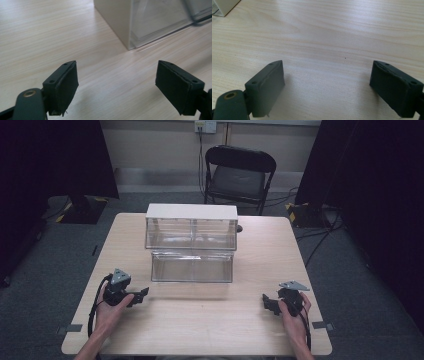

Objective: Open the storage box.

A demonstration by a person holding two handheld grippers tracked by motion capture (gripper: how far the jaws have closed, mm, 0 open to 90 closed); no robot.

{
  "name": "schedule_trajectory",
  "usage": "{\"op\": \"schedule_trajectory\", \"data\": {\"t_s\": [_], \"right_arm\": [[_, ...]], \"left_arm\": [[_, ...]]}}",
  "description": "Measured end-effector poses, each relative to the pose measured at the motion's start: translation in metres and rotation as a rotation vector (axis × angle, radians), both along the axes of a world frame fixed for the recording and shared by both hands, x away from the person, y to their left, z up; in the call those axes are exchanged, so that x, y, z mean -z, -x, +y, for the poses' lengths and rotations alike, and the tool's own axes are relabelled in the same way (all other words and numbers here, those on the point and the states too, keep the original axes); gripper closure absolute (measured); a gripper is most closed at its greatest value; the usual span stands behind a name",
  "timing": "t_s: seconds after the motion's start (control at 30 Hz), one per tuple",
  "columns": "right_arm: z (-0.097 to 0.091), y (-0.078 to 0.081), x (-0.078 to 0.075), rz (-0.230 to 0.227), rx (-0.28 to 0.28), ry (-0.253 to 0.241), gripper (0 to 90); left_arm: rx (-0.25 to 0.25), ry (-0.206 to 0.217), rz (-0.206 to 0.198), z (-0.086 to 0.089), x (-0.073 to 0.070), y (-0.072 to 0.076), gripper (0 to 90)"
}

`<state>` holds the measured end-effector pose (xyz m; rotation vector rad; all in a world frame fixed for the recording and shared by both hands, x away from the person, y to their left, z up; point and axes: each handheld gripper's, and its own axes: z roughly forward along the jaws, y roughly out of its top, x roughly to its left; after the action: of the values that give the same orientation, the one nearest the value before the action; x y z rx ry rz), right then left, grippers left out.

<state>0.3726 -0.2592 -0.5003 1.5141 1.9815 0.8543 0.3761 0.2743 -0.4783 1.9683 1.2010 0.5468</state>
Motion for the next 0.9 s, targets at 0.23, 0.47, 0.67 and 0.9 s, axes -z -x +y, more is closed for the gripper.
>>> {"op": "schedule_trajectory", "data": {"t_s": [0.23, 0.47, 0.67, 0.9], "right_arm": [[0.0, 0.0, 0.0, 0.0, 0.0, 0.0, 11.7], [0.0, 0.0, 0.0, 0.0, 0.0, 0.0, 11.8], [0.0, 0.0, 0.0, 0.0, -0.001, 0.001, 11.7], [0.0, 0.0, 0.0, 0.0, 0.0, 0.001, 11.7]], "left_arm": [[0.031, 0.042, -0.013, -0.007, -0.005, 0.004, 18.8], [0.079, 0.06, -0.037, -0.015, -0.009, 0.006, 18.7], [0.1, 0.075, -0.028, -0.024, -0.008, 0.002, 17.4], [0.103, 0.07, -0.024, -0.029, -0.009, -0.005, 17.1]]}}
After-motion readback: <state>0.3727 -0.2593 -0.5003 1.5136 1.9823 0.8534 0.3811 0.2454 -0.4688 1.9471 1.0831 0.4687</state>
